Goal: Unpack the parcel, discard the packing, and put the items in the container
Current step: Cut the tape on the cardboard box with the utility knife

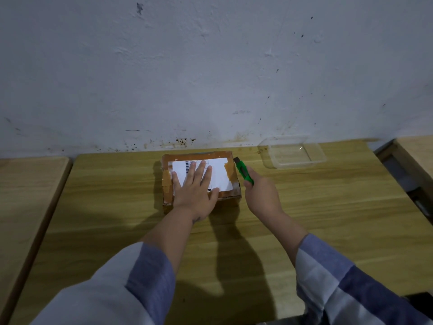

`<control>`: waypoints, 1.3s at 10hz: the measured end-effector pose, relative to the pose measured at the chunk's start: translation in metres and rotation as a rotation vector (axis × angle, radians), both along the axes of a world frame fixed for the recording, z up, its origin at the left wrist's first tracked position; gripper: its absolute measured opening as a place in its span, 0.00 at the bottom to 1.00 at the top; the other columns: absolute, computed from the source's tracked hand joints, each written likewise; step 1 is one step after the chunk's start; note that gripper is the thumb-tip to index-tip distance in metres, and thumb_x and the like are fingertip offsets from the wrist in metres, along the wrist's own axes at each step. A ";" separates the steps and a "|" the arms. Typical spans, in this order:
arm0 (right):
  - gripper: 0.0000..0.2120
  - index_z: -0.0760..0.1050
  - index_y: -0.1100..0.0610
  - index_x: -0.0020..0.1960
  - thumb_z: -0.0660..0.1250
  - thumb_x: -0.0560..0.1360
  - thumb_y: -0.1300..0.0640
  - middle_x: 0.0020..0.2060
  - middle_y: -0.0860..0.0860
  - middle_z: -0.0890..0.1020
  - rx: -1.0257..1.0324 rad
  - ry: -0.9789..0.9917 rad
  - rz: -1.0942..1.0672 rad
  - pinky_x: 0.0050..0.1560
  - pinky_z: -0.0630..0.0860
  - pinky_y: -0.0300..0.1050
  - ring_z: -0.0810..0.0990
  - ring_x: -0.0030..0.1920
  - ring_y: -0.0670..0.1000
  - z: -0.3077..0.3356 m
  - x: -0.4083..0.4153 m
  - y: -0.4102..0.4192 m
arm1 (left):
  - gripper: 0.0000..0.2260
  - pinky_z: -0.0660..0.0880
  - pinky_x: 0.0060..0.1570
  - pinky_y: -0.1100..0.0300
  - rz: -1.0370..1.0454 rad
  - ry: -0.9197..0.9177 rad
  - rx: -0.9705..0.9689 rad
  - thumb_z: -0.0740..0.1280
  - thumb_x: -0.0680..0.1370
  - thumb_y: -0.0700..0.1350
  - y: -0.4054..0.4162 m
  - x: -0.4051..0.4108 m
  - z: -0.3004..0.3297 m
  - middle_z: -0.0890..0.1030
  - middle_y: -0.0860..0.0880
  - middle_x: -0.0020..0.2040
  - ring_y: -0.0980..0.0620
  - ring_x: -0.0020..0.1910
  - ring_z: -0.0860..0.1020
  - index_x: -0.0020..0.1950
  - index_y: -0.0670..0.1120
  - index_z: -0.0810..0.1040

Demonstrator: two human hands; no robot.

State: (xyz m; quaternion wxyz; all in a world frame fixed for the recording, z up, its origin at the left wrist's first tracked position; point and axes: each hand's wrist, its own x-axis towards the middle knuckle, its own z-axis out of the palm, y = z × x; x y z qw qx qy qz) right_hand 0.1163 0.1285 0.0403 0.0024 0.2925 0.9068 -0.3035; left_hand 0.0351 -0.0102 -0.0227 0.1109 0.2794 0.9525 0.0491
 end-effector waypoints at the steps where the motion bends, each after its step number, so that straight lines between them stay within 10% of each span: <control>1: 0.23 0.58 0.51 0.75 0.55 0.81 0.58 0.51 0.59 0.82 0.002 0.003 0.002 0.38 0.71 0.44 0.81 0.46 0.57 0.001 0.002 0.000 | 0.29 0.33 0.69 0.35 -0.001 0.007 -0.002 0.42 0.80 0.61 0.000 0.000 -0.001 0.35 0.53 0.78 0.50 0.76 0.32 0.78 0.53 0.38; 9: 0.24 0.61 0.52 0.69 0.60 0.76 0.65 0.52 0.61 0.79 -0.219 -0.109 -0.020 0.31 0.81 0.52 0.83 0.37 0.59 0.020 -0.019 -0.001 | 0.29 0.34 0.69 0.35 -0.003 0.012 -0.026 0.42 0.80 0.61 0.001 -0.001 0.000 0.35 0.52 0.78 0.49 0.76 0.32 0.78 0.52 0.38; 13: 0.30 0.55 0.53 0.76 0.58 0.77 0.66 0.51 0.58 0.82 0.092 -0.181 0.163 0.39 0.74 0.46 0.81 0.49 0.57 0.014 -0.012 0.002 | 0.29 0.34 0.69 0.35 0.006 0.020 -0.029 0.42 0.80 0.61 0.001 0.000 0.000 0.35 0.52 0.78 0.49 0.76 0.33 0.78 0.53 0.38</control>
